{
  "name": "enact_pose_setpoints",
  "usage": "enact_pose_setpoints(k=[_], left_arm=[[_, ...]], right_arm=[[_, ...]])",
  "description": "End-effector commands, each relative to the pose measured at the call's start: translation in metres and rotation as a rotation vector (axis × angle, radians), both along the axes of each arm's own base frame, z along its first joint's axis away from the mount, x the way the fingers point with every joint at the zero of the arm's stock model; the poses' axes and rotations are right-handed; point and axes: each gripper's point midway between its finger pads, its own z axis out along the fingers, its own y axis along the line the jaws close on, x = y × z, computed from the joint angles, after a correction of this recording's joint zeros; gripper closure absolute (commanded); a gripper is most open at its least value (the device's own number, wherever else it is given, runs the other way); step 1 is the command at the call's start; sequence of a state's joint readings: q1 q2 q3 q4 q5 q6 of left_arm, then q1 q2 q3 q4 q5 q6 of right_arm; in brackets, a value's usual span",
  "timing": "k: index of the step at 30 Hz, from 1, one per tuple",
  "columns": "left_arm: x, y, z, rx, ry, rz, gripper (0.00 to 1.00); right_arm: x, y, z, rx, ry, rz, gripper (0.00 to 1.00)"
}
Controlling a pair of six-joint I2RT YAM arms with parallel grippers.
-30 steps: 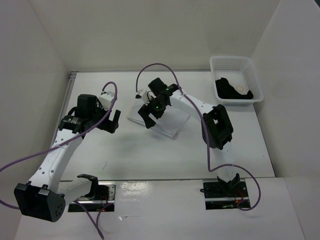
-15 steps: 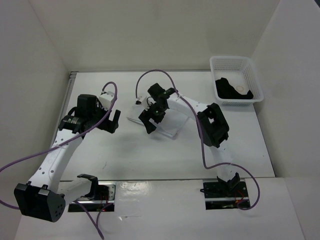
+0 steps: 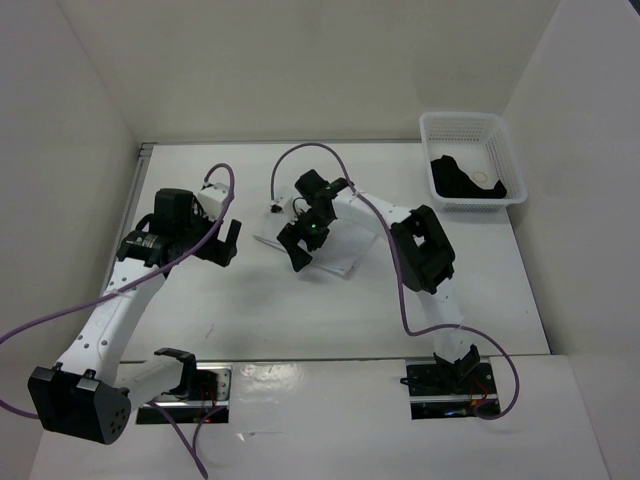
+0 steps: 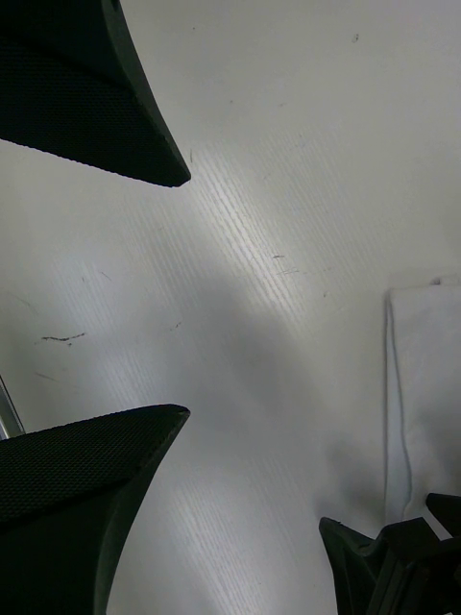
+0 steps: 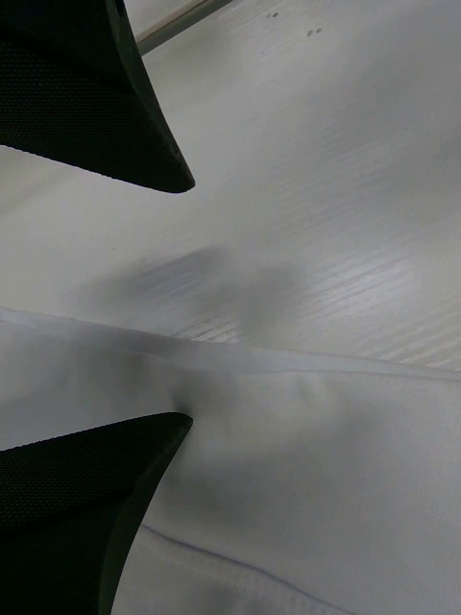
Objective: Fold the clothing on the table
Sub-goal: Fold the skirt
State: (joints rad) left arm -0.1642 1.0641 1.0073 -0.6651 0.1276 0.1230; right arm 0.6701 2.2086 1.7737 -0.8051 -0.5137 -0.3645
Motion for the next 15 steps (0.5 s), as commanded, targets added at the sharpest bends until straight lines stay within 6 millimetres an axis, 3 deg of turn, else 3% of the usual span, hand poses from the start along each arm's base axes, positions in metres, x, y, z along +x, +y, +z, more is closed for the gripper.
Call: enact_pose_setpoints(k=[1, 9, 12, 15], left_arm=[[0.002, -0.001, 0.005, -0.026, -0.027, 0.016, 0.00], [0.002, -0.001, 0.005, -0.026, -0.027, 0.016, 0.00], [0.002, -0.001, 0.005, -0.026, -0.027, 0.016, 0.00], [0.002, -0.001, 0.005, -0.026, -0.027, 0.016, 0.00]], right_arm=[[-0.005, 0.005, -0.003, 0.018, 0.018, 0.028, 0.01], [-0.013, 0.004, -0.036, -0.050, 0.046, 0.045, 0.01], [-0.012, 0.001, -0.034, -0.064, 0.047, 0.042, 0.01], [-0.007, 0.006, -0.006, -0.038, 0.014, 0.041, 0.01]])
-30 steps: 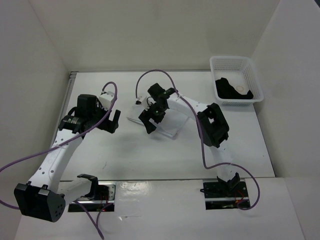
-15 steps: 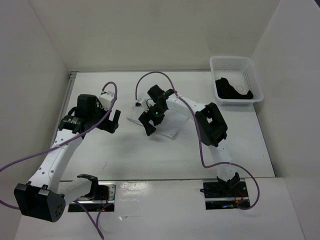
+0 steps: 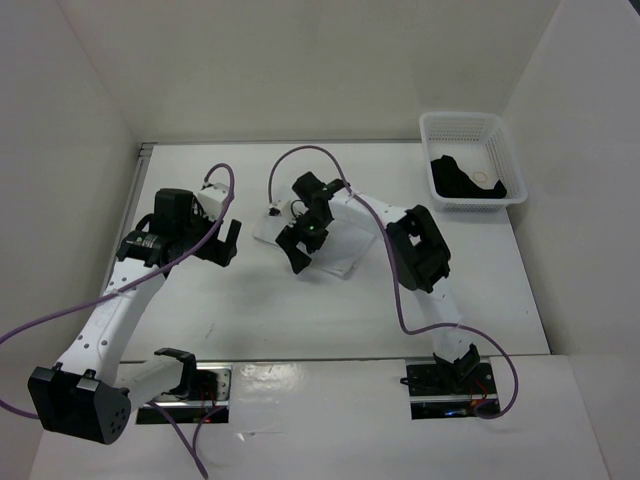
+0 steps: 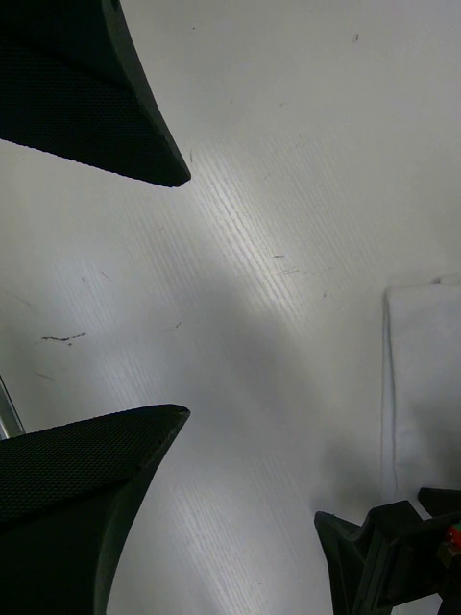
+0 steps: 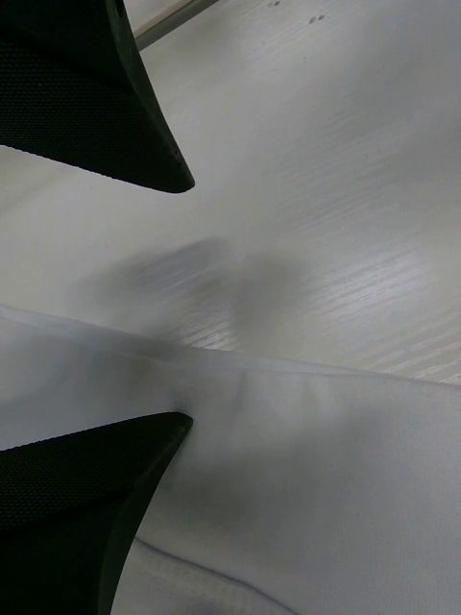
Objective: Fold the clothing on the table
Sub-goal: Fold the skirt
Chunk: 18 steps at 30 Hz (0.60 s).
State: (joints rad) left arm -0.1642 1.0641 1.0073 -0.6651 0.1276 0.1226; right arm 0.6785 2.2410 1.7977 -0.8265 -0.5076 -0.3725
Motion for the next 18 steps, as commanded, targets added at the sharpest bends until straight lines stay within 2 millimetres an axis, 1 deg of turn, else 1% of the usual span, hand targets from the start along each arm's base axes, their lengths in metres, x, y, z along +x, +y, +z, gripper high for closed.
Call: enact_pose_setpoints(k=[1, 2, 3, 4, 5, 6, 7, 9, 10, 11, 12, 14, 15, 16, 17, 18], left_arm=[[0.002, -0.001, 0.005, -0.026, -0.027, 0.016, 0.00], [0.002, -0.001, 0.005, -0.026, -0.027, 0.016, 0.00], [0.002, -0.001, 0.005, -0.026, -0.027, 0.016, 0.00], [0.002, -0.001, 0.005, -0.026, -0.027, 0.016, 0.00], [0.002, -0.001, 0.005, -0.026, -0.027, 0.016, 0.00], [0.002, -0.001, 0.005, -0.026, -0.027, 0.016, 0.00], [0.002, -0.001, 0.005, -0.026, -0.027, 0.016, 0.00], [0.000, -0.001, 0.002, -0.025, -0.018, 0.016, 0.00], [0.000, -0.001, 0.002, -0.025, -0.018, 0.016, 0.00], [0.001, 0.000, 0.002, -0.018, -0.019, 0.022, 0.00], [0.001, 0.000, 0.002, -0.018, -0.019, 0.022, 0.00], [0.002, 0.002, -0.001, -0.010, -0.011, 0.029, 0.00], [0.002, 0.001, -0.003, -0.015, 0.000, 0.035, 0.00], [0.002, 0.001, -0.003, -0.015, 0.000, 0.036, 0.00], [0.003, 0.003, -0.007, -0.004, 0.011, 0.044, 0.00], [0.003, 0.003, -0.007, -0.004, 0.011, 0.044, 0.00]], right_arm=[[0.000, 0.008, 0.031, 0.022, -0.048, 0.028, 0.01], [0.001, 0.009, 0.045, 0.042, -0.072, 0.028, 0.01], [0.006, 0.012, 0.064, 0.071, -0.121, 0.024, 0.01], [0.010, 0.009, 0.094, 0.098, -0.182, -0.024, 0.01], [0.019, 0.013, 0.111, 0.136, -0.243, -0.057, 0.01], [0.022, 0.012, 0.123, 0.151, -0.273, -0.093, 0.01], [0.027, 0.004, 0.138, 0.145, -0.303, -0.193, 0.01], [0.041, 0.000, 0.143, 0.128, -0.336, -0.321, 0.01], [0.047, -0.006, 0.139, 0.100, -0.343, -0.396, 0.01], [0.058, -0.016, 0.131, 0.046, -0.354, -0.511, 0.01], [0.061, -0.022, 0.124, 0.011, -0.350, -0.567, 0.01], [0.065, -0.036, 0.098, -0.072, -0.340, -0.675, 0.01], [0.065, -0.039, 0.091, -0.086, -0.336, -0.704, 0.01], [0.062, -0.045, 0.071, -0.129, -0.319, -0.726, 0.01], [0.063, -0.046, 0.064, -0.145, -0.311, -0.749, 0.01], [0.060, -0.047, 0.046, -0.174, -0.274, -0.774, 0.01]])
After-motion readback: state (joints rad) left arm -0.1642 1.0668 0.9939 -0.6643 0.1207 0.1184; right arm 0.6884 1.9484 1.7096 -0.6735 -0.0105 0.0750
